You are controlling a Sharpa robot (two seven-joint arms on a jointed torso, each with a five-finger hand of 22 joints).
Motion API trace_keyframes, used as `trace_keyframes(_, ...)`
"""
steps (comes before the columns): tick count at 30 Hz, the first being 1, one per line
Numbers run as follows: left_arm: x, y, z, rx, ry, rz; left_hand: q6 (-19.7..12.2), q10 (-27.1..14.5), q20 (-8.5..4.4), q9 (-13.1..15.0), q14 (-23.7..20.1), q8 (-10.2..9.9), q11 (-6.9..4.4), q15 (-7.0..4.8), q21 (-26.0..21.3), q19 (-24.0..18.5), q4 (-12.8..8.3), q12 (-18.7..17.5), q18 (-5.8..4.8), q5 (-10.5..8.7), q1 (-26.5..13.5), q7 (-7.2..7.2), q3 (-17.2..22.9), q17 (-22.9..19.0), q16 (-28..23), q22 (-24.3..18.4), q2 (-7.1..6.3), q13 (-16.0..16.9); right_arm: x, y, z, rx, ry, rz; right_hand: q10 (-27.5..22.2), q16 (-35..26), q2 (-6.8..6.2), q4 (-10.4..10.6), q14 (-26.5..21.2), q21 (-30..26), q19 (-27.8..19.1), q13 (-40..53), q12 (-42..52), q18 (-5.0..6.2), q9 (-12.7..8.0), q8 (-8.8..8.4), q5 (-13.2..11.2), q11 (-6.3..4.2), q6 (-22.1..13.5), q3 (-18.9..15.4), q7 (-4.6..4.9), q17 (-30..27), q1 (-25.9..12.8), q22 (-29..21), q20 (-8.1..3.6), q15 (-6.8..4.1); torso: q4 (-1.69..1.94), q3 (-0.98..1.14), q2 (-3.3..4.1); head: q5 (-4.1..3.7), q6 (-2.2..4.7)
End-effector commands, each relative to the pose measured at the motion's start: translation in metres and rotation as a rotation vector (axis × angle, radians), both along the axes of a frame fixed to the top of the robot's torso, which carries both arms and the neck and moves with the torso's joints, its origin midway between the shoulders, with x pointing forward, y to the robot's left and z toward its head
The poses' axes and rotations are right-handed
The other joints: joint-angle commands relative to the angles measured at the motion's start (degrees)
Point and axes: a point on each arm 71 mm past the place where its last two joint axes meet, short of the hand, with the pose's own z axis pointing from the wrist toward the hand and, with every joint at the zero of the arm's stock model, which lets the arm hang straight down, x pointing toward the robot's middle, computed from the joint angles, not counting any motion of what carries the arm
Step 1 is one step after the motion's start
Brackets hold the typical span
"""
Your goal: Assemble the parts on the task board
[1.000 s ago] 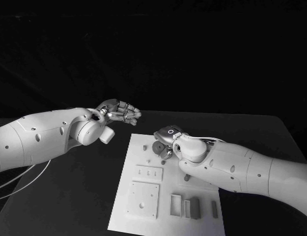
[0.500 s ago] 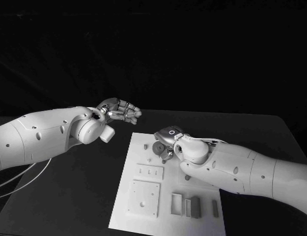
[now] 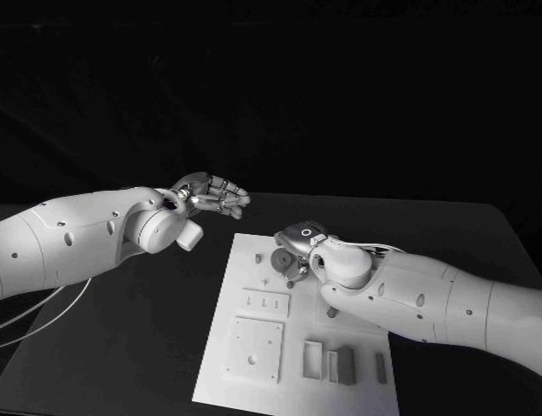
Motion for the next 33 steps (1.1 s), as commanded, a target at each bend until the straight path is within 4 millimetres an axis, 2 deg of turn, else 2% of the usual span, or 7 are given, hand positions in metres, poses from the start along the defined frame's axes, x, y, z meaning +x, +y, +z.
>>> trace_keyframes(1, -0.0005, -0.0031, 0.0011, -0.004, -0.002, -0.018, -0.4, -0.4, 0.07, -0.1, 0.3, -0.2, 0.1, -0.04, -0.4, 0.4, -0.1, -0.2, 0.88, 0.01, -0.3, 2.65, 0.4, 0.1, -0.3, 0.1, 0.02, -0.1, 0.0024, -0.0014, 0.0008, 0.0, -0.01, -0.013, 0.4, 0.3, 1.43, 0.3, 0.1, 0.4, -0.1, 18.2, 13.9, 2.59, 0.1, 0.5, 0.2, -0.17, 0.7, 0.1, 0.01, 0.0, 0.9, 1.1, -0.46, -0.3, 0.03, -0.02, 0.01, -0.16, 0.23)
trace_keyframes(8, -0.0003, -0.003, 0.0011, -0.004, -0.002, -0.017, -0.4, -0.4, 0.07, 0.0, 0.3, -0.2, 0.1, -0.03, -0.4, 0.4, -0.1, -0.2, 0.89, 0.01, -0.3, 2.65, 0.4, 0.1, -0.4, 0.1, 0.02, -0.1, 0.0041, 0.0002, 0.0011, -0.002, -0.013, -0.015, 0.4, 0.3, 1.38, 0.3, 0.1, 0.5, -0.1, 18.3, 13.9, 2.59, 0.1, 0.65, 0.2, -0.19, 1.0, 0.0, 0.16, 0.0, 0.9, 1.1, -0.47, -0.32, 0.06, 0.01, 0.04, -0.16, 0.23)
trace_keyframes(27, -0.0008, -0.0027, 0.0011, -0.002, -0.001, -0.019, -0.4, -0.4, 0.08, 0.0, 0.3, -0.1, 0.11, -0.03, -0.4, 0.4, 0.0, -0.2, 0.88, 0.01, -0.4, 2.65, 0.4, 0.2, -0.4, 0.1, 0.0, 0.0, 0.0055, 0.0037, 0.0016, -0.02, 0.002, -0.012, -0.1, 0.2, 0.49, 0.7, -0.3, 0.3, -0.5, 18.3, 13.8, 2.59, -0.1, 0.53, 0.2, -0.03, 0.6, -0.3, 0.27, -0.1, 0.2, 1.1, -0.3, -0.17, 0.08, -0.1, -0.02, -0.04, 0.07)
trace_keyframes(33, -0.001, -0.003, 0.0011, -0.003, -0.001, -0.02, -0.4, -0.5, 0.08, 0.0, 0.3, -0.1, 0.11, -0.03, -0.4, 0.4, 0.0, -0.2, 0.89, 0.01, -0.4, 2.65, 0.4, 0.2, -0.4, 0.1, 0.0, 0.0, 0.0061, 0.0032, 0.0019, -0.016, -0.002, -0.016, -0.2, 0.2, 0.5, 0.8, -0.4, 0.3, -0.5, 18.4, 13.8, 2.59, -0.1, 0.52, 0.2, 0.0, 0.6, -0.2, 0.31, -0.1, 0.1, 1.1, -0.27, -0.14, 0.02, 0.01, 0.0, -0.05, 0.15)
